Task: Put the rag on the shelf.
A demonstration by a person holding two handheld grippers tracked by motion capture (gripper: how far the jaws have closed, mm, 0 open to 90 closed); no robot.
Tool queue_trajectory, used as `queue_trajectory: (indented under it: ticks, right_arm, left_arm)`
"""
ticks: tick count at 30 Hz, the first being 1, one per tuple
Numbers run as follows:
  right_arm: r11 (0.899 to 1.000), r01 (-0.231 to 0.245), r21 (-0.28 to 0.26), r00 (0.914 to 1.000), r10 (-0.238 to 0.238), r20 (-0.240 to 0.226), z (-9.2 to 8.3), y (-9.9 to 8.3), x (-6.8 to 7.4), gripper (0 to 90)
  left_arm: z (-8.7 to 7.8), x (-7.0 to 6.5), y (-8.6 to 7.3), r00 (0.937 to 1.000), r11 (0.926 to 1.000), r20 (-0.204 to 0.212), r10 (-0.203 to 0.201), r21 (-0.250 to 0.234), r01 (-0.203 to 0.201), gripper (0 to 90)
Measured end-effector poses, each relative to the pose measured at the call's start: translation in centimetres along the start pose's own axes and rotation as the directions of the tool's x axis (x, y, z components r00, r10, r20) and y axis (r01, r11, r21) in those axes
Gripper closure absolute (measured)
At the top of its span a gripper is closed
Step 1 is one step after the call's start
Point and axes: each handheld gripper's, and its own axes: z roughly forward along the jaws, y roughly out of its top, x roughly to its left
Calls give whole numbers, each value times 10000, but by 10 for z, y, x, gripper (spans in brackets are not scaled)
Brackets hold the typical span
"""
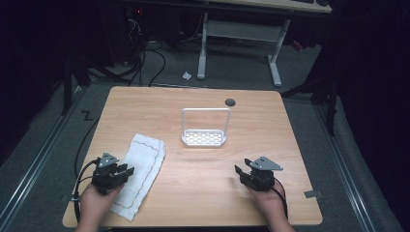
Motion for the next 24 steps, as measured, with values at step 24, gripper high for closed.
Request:
queue_trajectory:
  ticks: [24]
  right_arm:
    - [9995, 304, 74, 9992, -302, -248, 3, 1, 11, 507]
  left_arm:
    - [23, -76, 9, 9785, 9850, 1751, 1092, 1130, -1302, 866]
